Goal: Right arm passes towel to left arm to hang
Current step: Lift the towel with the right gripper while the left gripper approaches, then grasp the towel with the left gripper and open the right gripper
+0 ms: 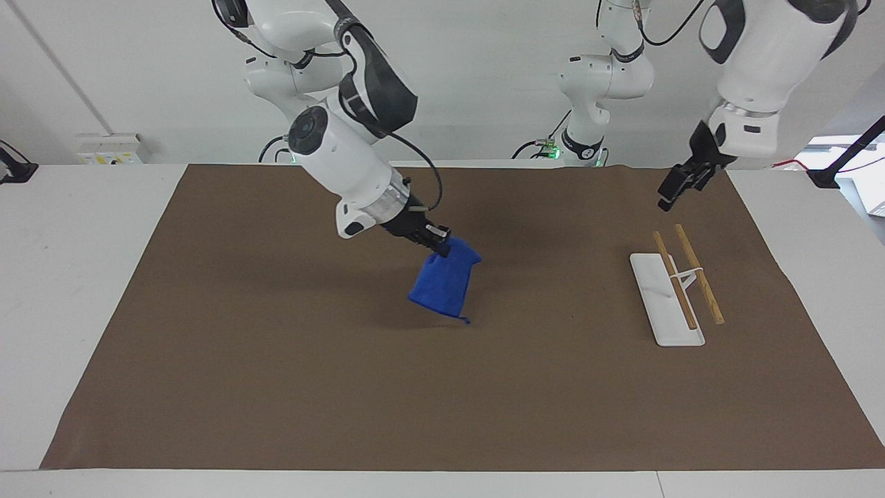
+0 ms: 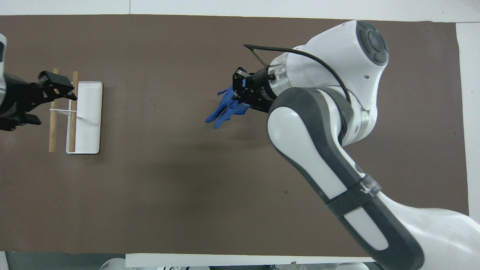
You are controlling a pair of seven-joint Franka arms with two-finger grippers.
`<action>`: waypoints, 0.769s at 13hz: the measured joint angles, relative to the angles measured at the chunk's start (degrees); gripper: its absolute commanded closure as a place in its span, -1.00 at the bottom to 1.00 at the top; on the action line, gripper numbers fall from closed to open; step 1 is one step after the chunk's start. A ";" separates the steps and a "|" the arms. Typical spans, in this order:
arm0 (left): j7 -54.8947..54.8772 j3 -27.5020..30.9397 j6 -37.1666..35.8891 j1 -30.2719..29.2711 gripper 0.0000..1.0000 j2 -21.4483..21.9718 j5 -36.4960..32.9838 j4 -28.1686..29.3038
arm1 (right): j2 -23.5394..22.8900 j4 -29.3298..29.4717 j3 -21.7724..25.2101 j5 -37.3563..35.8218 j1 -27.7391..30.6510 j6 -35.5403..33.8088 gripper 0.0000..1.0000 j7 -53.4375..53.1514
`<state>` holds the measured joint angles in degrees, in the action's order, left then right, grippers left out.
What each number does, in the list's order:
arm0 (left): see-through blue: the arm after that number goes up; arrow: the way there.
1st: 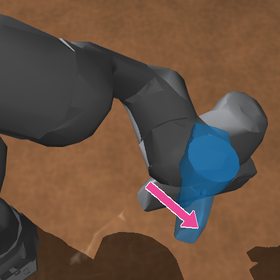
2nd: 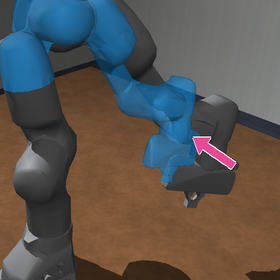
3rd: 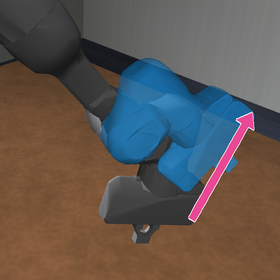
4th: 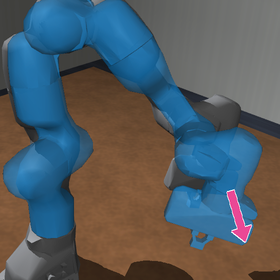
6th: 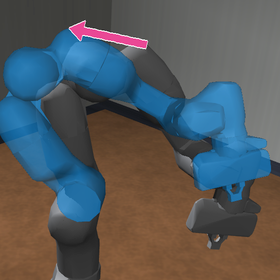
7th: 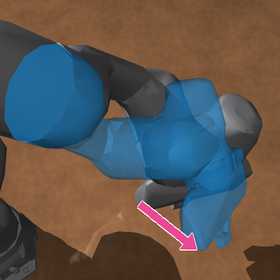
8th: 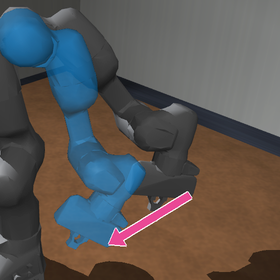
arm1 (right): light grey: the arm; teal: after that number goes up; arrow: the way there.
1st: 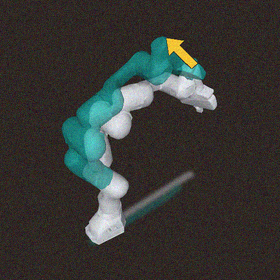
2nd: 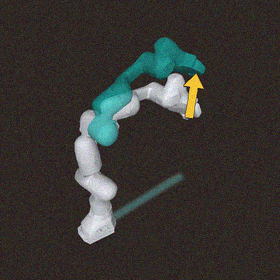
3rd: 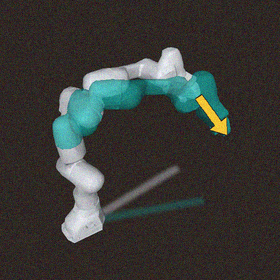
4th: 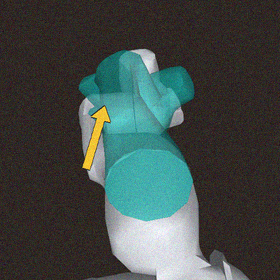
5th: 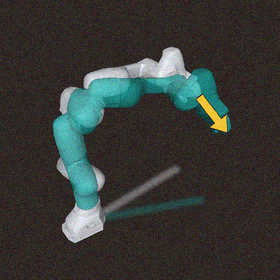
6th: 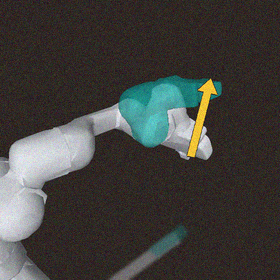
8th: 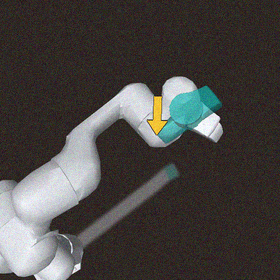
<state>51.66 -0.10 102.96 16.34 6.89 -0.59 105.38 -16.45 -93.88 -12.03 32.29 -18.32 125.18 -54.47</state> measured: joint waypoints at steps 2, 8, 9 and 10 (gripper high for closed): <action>11.46 -0.26 4.89 4.62 -1.00 -0.29 0.44 3.29 | -1.05 0.00 0.00 0.65 -4.54 5.45 1.00 -7.72; 38.10 -0.26 15.35 8.53 -0.98 -5.64 4.47 6.66 | -1.50 0.03 0.05 3.90 -7.17 7.81 1.00 -15.84; 39.23 -0.27 16.02 9.15 -0.84 -6.46 4.83 7.13 | -1.50 0.04 0.06 4.47 -7.44 7.81 1.00 -15.94; 39.81 -0.26 16.78 9.89 0.09 -6.92 5.01 7.91 | -1.50 0.05 0.05 4.66 -7.77 7.81 1.00 -16.03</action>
<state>91.47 -0.36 119.73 26.22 -0.03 4.42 113.29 -17.95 -93.84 -11.98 36.95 -26.09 132.99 -70.49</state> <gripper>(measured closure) 0.004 0.930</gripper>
